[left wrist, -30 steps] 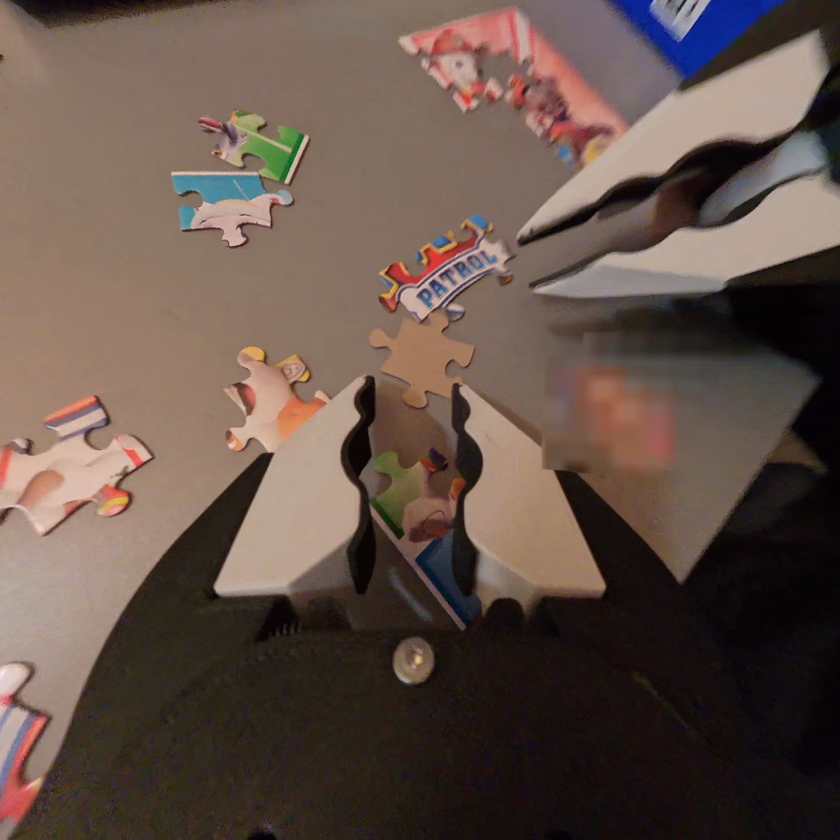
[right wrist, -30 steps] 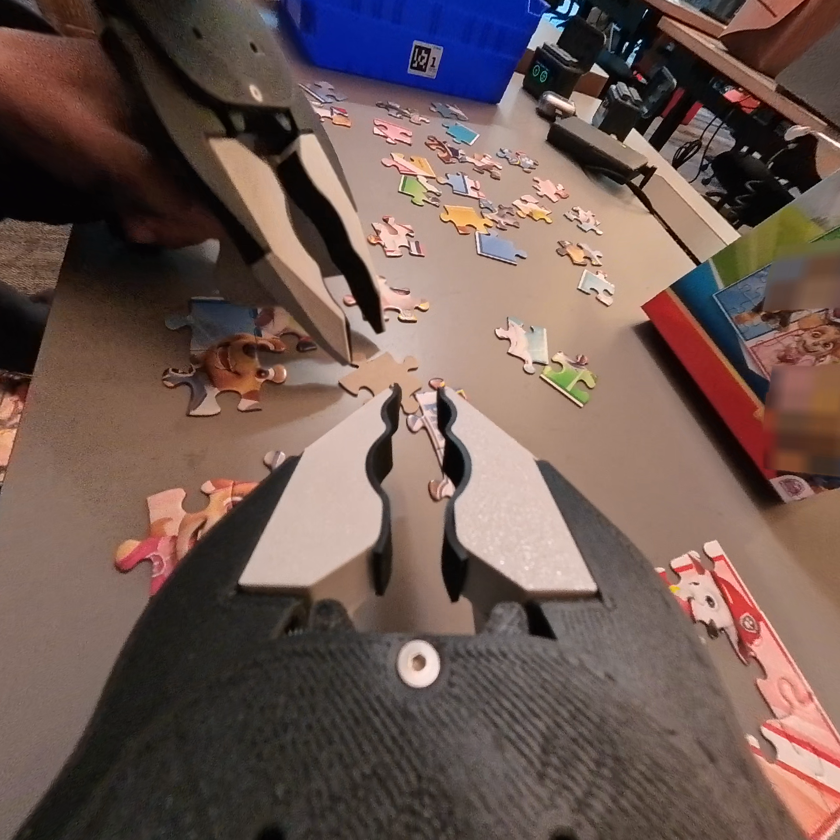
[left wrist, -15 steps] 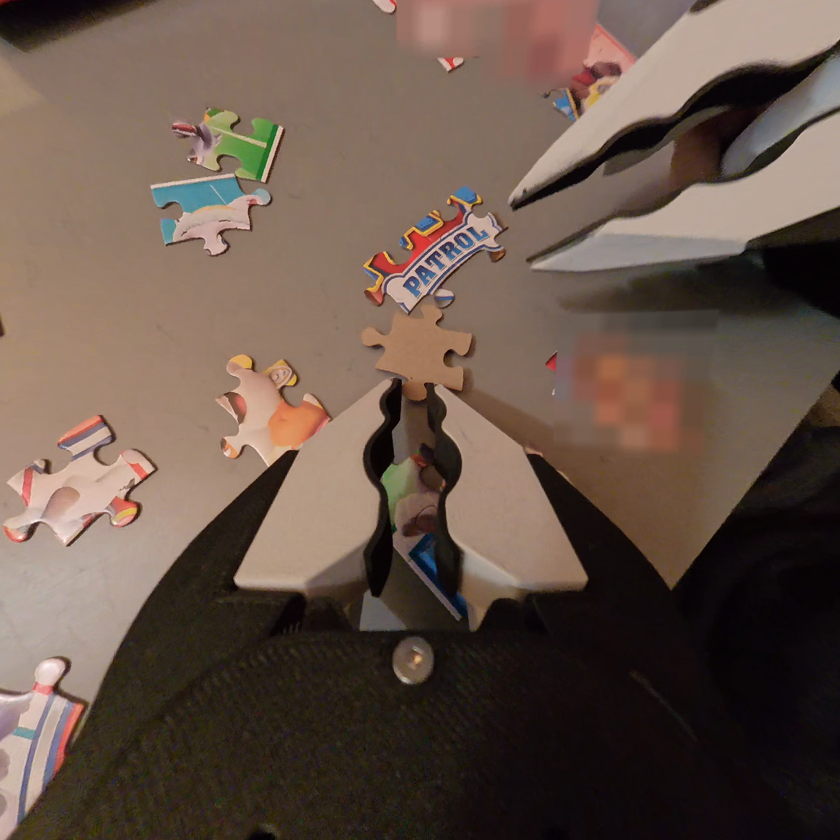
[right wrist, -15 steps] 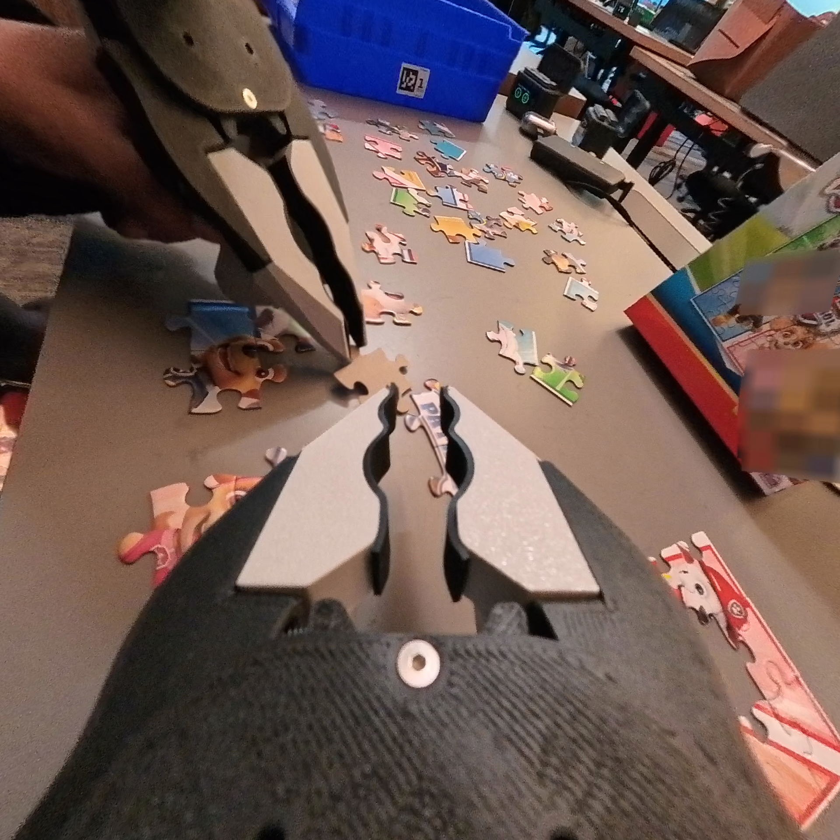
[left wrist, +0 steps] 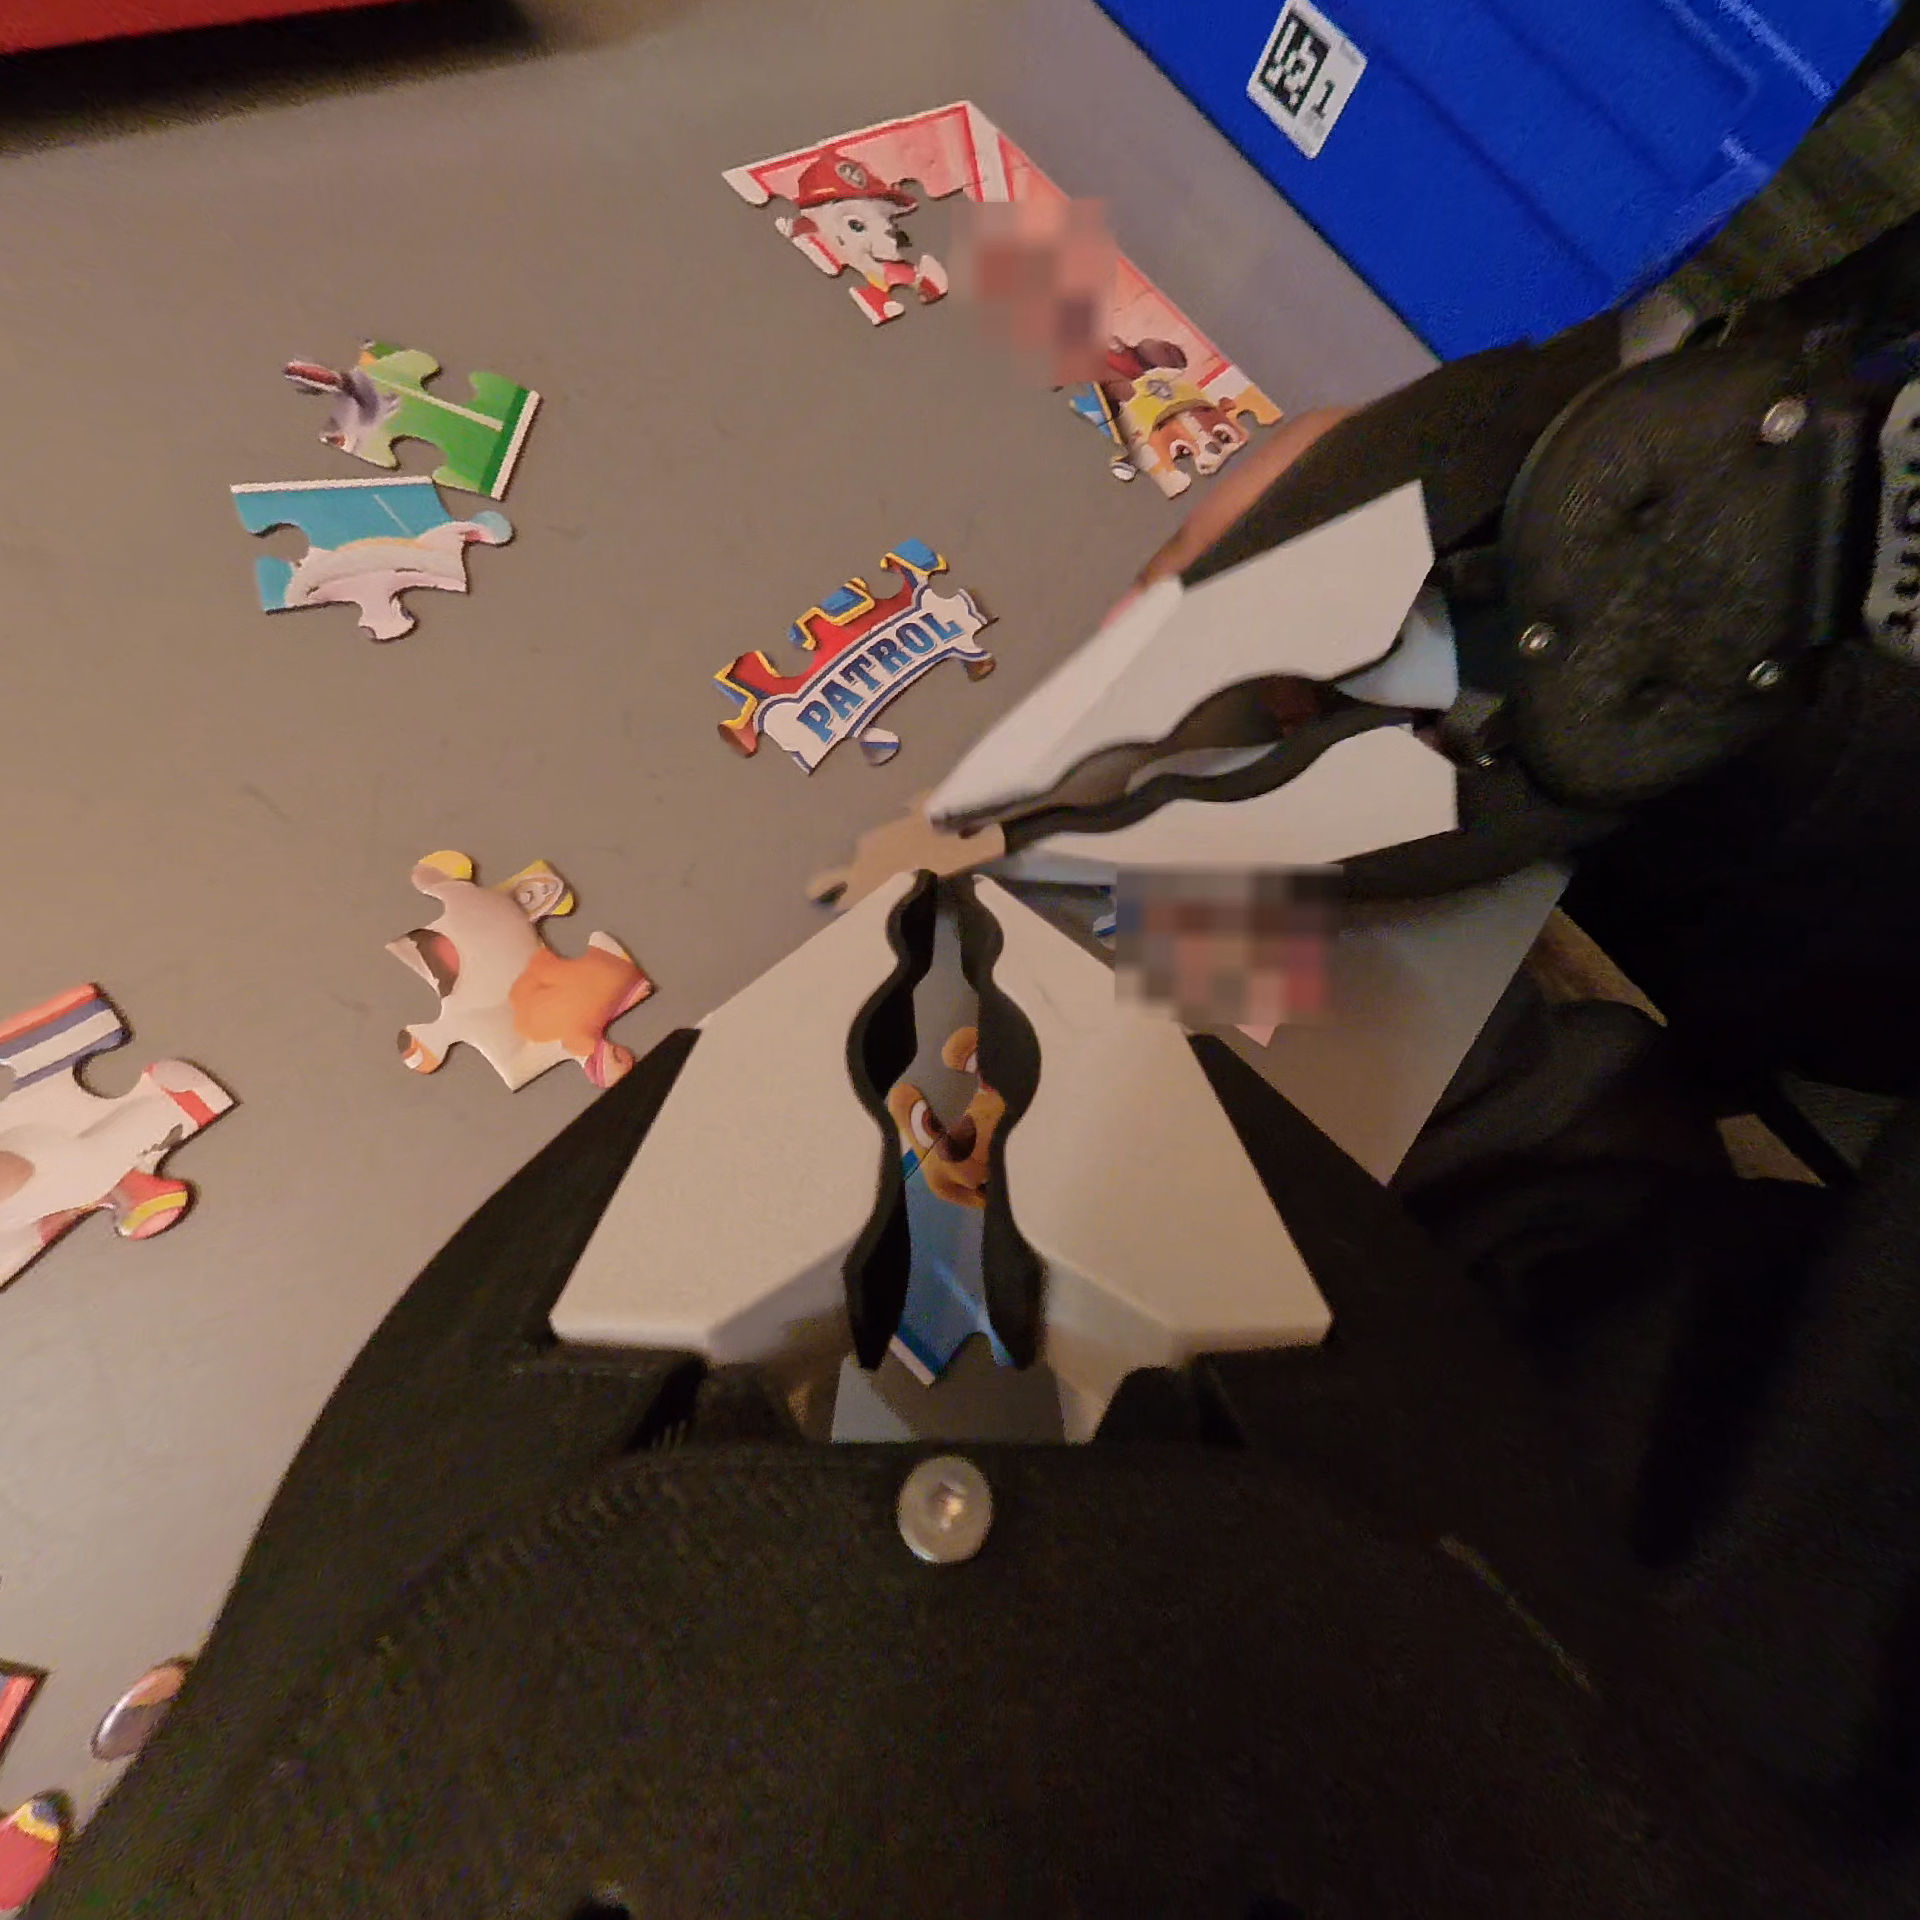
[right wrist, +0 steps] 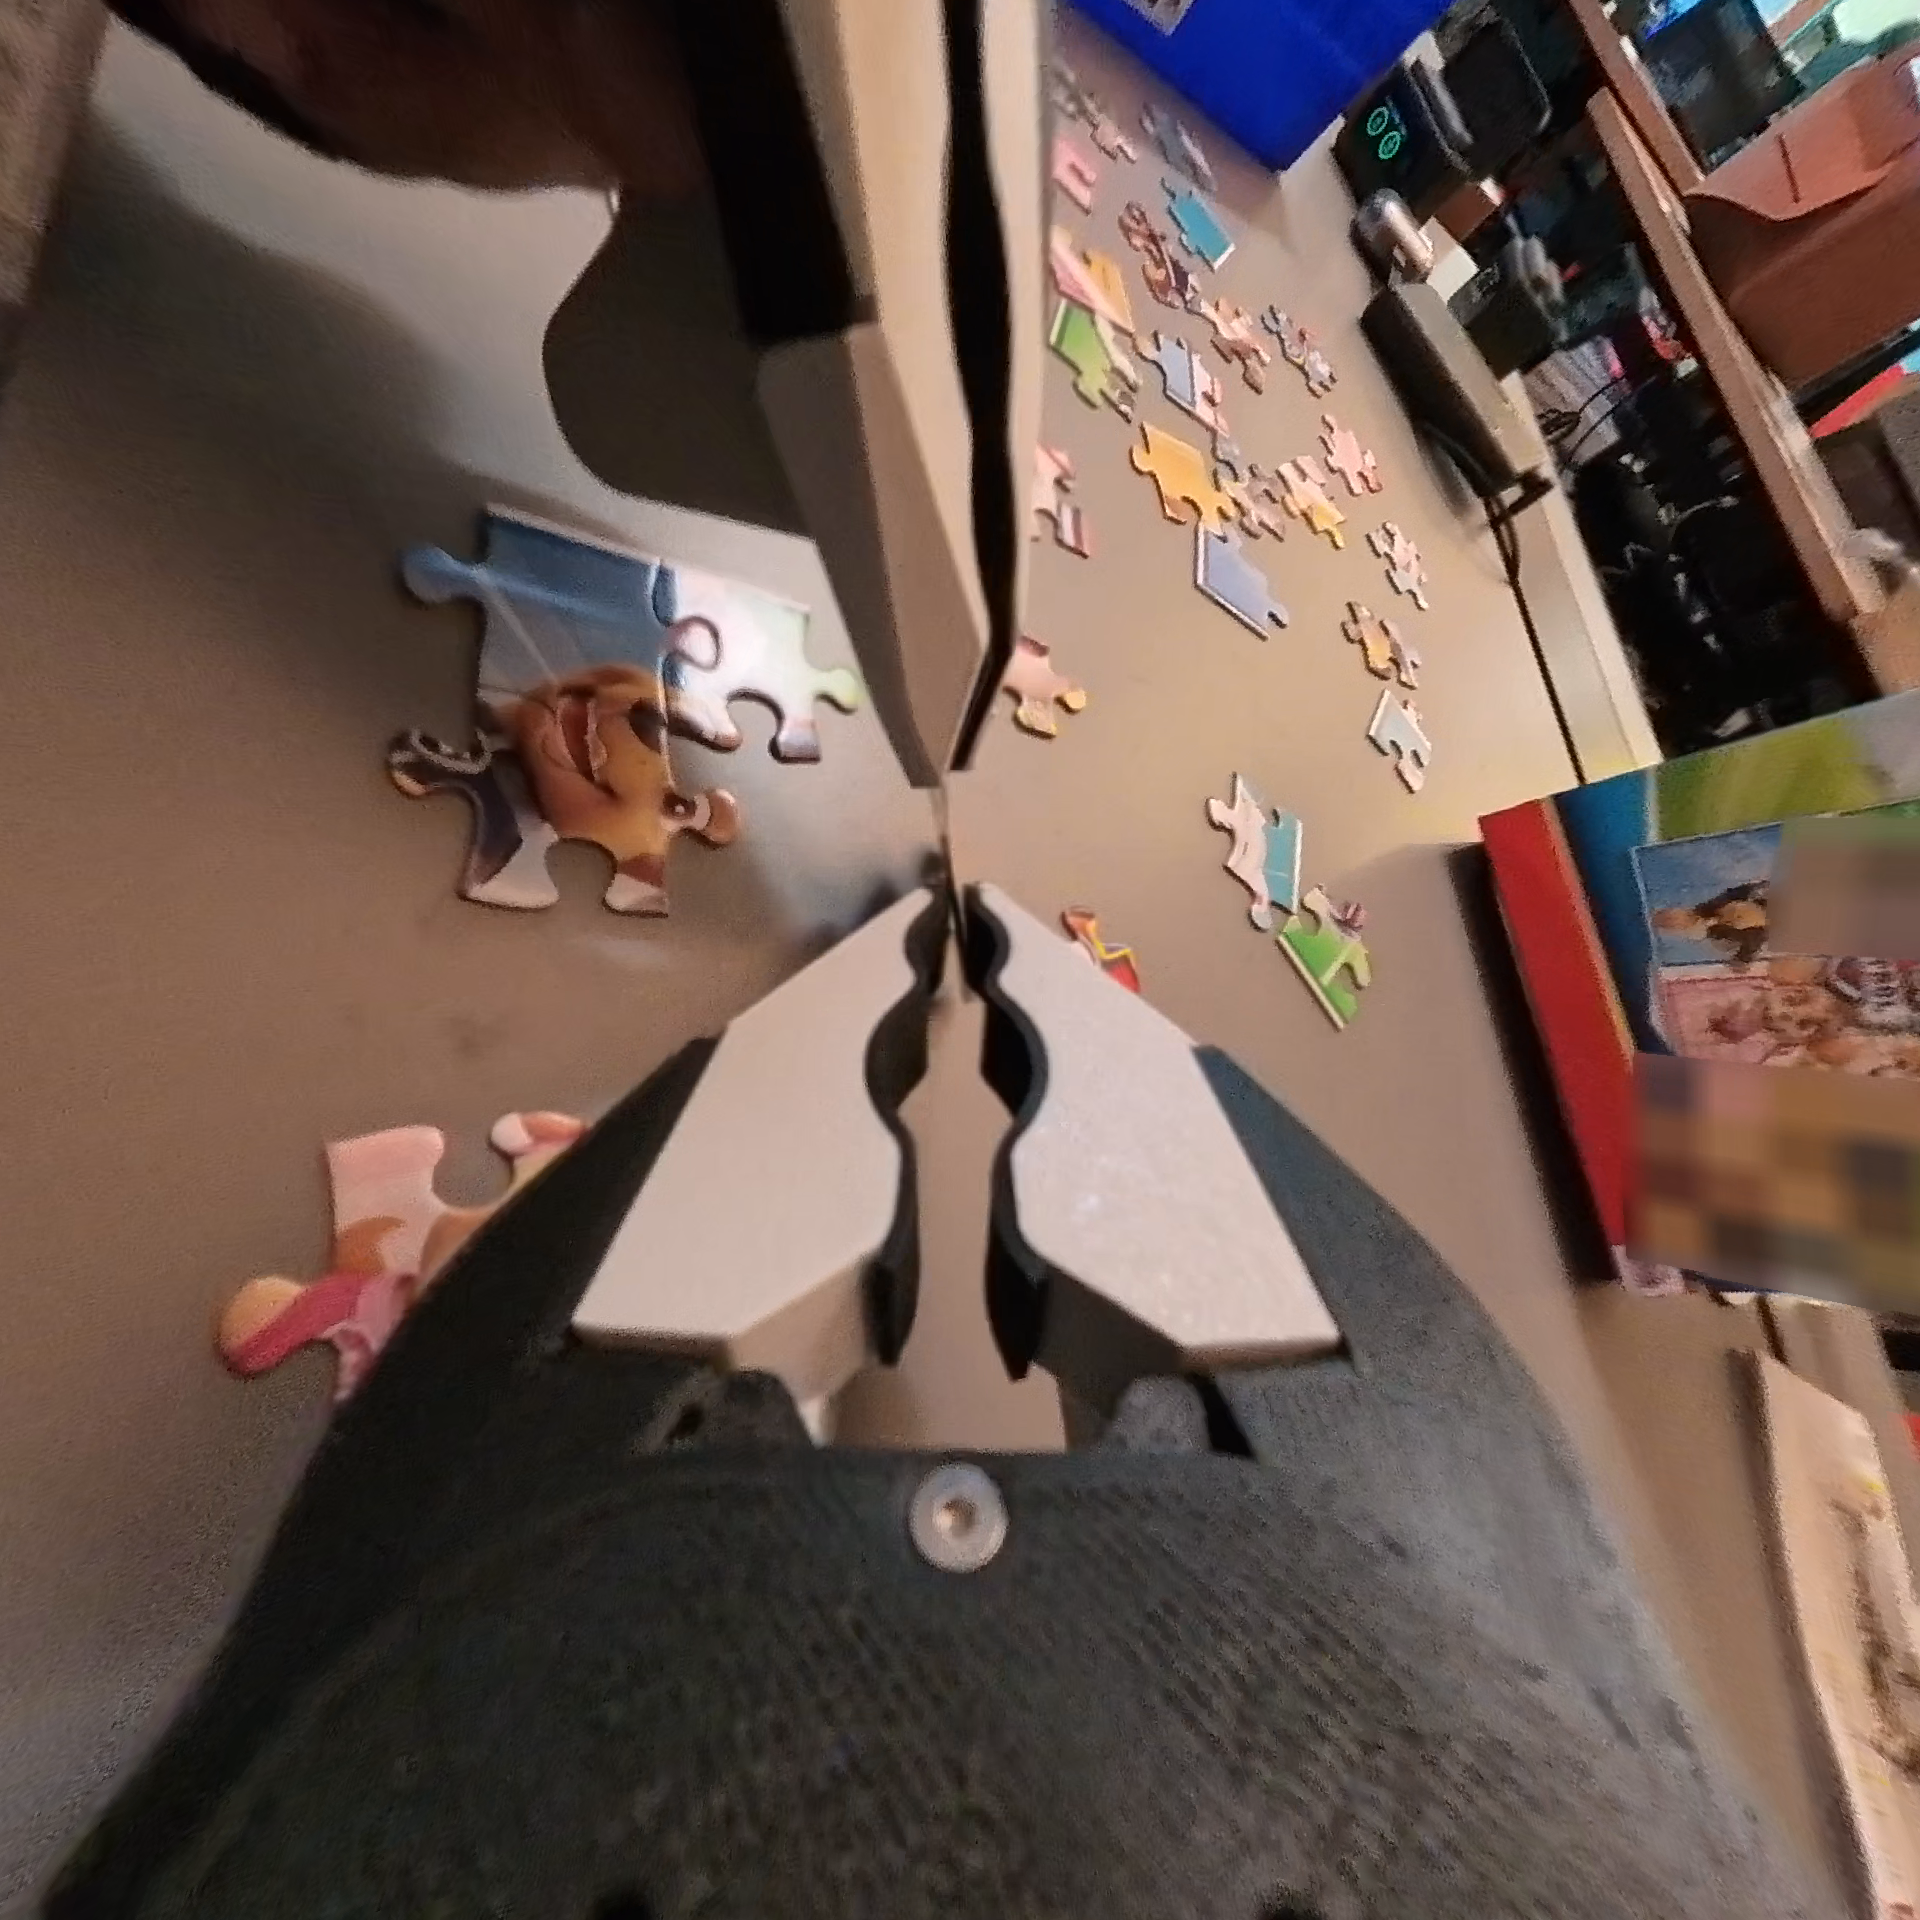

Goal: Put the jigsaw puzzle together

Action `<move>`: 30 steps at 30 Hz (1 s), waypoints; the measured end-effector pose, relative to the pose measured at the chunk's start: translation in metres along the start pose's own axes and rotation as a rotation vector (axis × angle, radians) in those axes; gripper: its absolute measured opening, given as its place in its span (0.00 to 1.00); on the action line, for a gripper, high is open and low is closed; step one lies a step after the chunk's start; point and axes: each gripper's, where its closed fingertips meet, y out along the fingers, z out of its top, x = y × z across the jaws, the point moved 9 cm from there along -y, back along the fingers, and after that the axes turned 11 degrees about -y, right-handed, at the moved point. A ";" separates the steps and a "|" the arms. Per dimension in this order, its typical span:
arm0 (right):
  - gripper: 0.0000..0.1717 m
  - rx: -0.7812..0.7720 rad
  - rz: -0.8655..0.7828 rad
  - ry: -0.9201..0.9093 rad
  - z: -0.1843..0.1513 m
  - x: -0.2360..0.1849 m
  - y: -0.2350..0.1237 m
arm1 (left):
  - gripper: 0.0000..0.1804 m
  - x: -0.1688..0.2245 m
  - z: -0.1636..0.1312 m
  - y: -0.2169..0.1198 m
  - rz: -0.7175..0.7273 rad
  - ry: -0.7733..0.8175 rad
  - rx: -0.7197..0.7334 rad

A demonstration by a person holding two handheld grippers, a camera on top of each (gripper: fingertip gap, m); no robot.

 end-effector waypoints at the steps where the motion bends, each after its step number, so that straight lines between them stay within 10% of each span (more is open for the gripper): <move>1: 0.00 0.003 -0.012 -0.013 0.000 0.000 -0.001 | 0.02 0.000 0.001 -0.001 -0.013 -0.007 0.009; 8: 0.00 0.248 -0.040 0.395 -0.005 0.030 -0.023 | 0.30 -0.007 0.016 -0.022 -0.166 -0.137 0.254; 14: 0.00 0.725 0.208 0.948 -0.004 0.050 -0.039 | 0.27 0.002 0.016 -0.011 -0.519 -0.370 0.320; 18: 0.03 0.661 0.133 0.872 -0.003 0.048 -0.040 | 0.01 0.003 0.015 -0.010 -0.608 -0.457 0.434; 30: 0.17 0.618 -0.038 0.627 -0.001 0.045 -0.051 | 0.00 -0.005 0.014 -0.023 -0.567 -0.425 0.352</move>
